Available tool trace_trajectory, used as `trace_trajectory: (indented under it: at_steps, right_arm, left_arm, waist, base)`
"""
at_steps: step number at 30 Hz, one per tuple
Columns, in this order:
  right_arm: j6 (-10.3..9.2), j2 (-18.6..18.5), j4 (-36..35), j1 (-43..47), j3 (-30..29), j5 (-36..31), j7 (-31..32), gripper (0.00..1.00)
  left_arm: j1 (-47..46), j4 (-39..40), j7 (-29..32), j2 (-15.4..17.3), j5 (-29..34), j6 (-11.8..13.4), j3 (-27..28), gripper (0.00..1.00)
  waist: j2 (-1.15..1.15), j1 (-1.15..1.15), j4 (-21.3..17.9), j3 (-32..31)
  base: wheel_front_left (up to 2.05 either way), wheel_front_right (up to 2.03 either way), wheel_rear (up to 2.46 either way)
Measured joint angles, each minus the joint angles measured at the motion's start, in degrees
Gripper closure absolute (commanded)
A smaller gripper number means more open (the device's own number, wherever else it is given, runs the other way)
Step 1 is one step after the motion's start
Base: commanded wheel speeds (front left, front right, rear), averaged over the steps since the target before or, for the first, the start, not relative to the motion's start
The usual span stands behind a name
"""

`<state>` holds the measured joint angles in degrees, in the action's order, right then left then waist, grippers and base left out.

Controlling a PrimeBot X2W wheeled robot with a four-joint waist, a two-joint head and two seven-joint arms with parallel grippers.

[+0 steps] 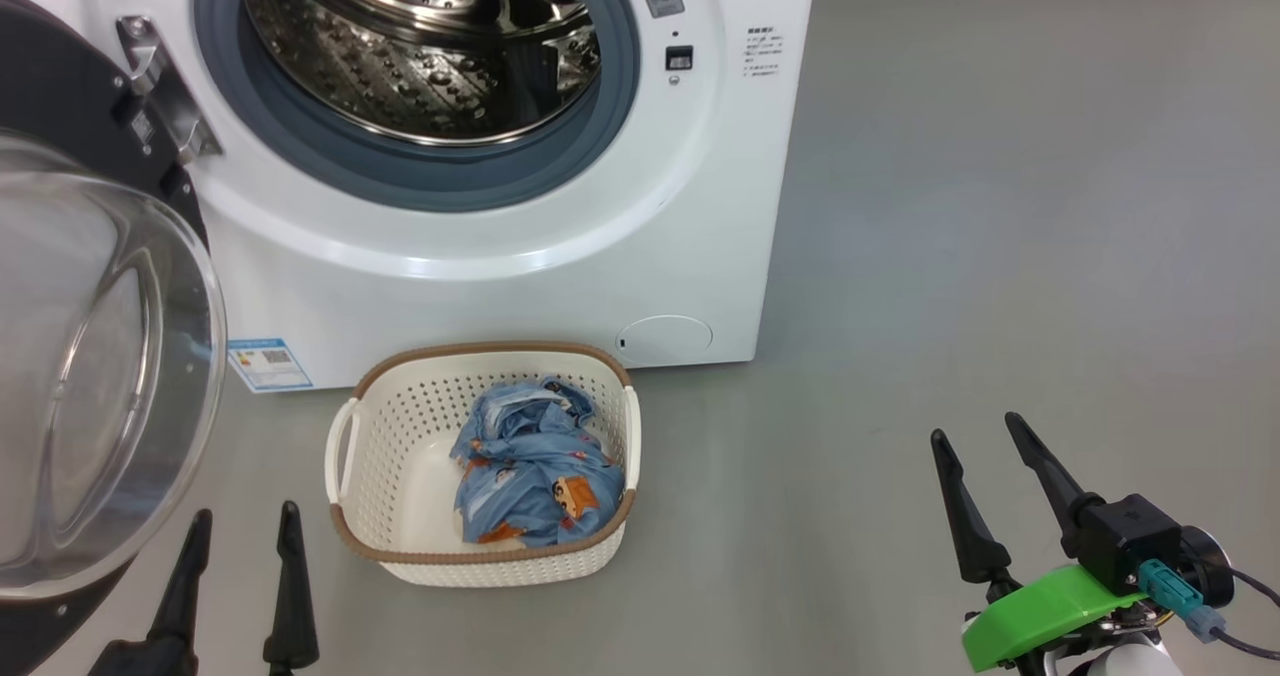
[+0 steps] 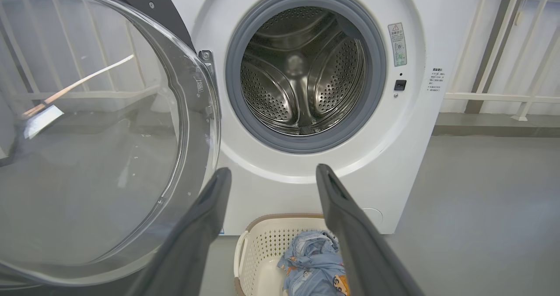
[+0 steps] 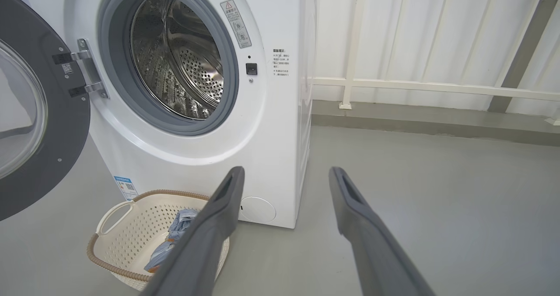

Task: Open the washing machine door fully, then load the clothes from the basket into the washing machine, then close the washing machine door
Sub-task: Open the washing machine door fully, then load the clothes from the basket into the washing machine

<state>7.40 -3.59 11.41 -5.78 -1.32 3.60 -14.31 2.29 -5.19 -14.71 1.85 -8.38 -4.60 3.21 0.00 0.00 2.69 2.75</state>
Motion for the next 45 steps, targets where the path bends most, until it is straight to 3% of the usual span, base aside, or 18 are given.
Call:
trace_trajectory:
  at_steps: [10, 45]
  right_arm:
    - [0.0, 0.3, -1.24, 1.24, -1.02, -0.37, 0.0, 0.0]
    - [0.0, 0.6, -1.53, 1.28, -1.07, -0.49, 0.0, 0.0]
  left_arm:
    - [1.48, -0.08, 0.0, 0.05, 0.75, 1.4, -1.7, 0.0]
    - [2.07, -1.43, 0.01, 0.09, 0.76, 1.49, -1.96, 0.0]
  waist:
    - [0.0, 0.0, -0.53, -1.3]
    - [0.0, 0.0, -0.09, -2.55]
  base:
    - [0.0, 0.0, 0.0]
    - [0.0, 0.0, 0.0]
